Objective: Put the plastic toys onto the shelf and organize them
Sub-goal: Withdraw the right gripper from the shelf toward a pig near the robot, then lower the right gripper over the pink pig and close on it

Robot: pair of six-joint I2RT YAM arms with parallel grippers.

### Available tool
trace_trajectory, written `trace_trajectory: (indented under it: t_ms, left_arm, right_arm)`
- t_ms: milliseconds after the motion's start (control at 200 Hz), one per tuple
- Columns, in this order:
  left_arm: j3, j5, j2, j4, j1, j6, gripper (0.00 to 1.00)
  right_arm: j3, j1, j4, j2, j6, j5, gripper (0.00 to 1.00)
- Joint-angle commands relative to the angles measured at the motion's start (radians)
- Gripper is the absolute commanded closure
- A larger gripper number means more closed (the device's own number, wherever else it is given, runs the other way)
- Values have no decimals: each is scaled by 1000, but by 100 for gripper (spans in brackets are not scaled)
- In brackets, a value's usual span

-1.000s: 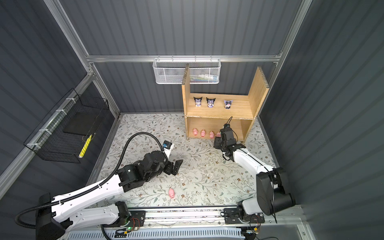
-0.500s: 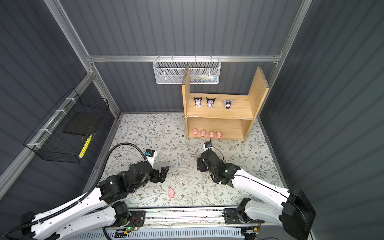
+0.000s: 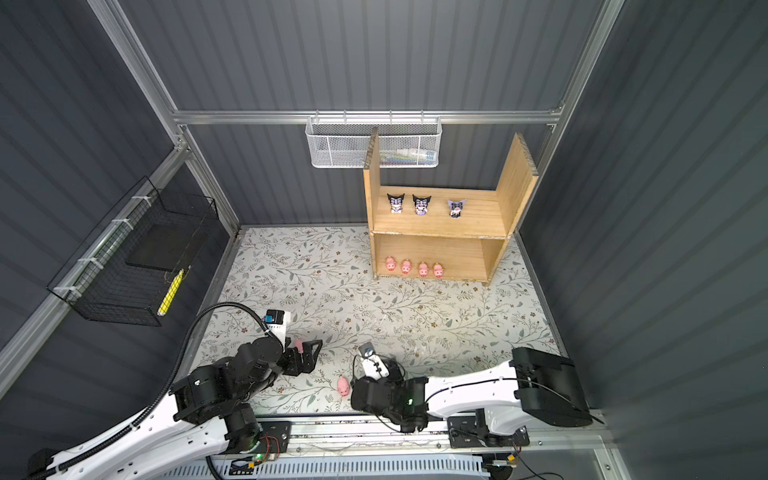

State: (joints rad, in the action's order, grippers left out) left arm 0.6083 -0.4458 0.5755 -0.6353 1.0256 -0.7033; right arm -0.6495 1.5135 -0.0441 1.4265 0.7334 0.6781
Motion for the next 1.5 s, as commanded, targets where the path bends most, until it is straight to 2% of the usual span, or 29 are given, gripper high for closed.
trace_trajectory:
  t_ms: [0,200,765,1006,1221,1426,1496]
  left_arm:
    - [-6,-17,-18,-49,-7,-25,1]
    - [-2,-22,-54,-83,-7,-34,1]
    - [-15,-33,-107,-126,-6,-47,1]
    - [-18,-38,-100,-122,-6,-43,1]
    - [-17,-43,-100,-127,-7,-43,0]
    - [-13,-42,-80,-120,-7,-34,1]
    - [-13,-43,-69,-114,-7,-29,0]
  right_arm:
    - [-55,54,65,78,47,95,18]
    - [-124,115,101,213,73,86,21]
    - [-171,97,136,375,125,27,34]
    - [-169,64,154,397,124,-15,41]
    - [-148,23,185,398,115,-77,57]
    - [-78,-28,230,315,61,-146,70]
    - [-58,-48,231,284,39,-175,71]
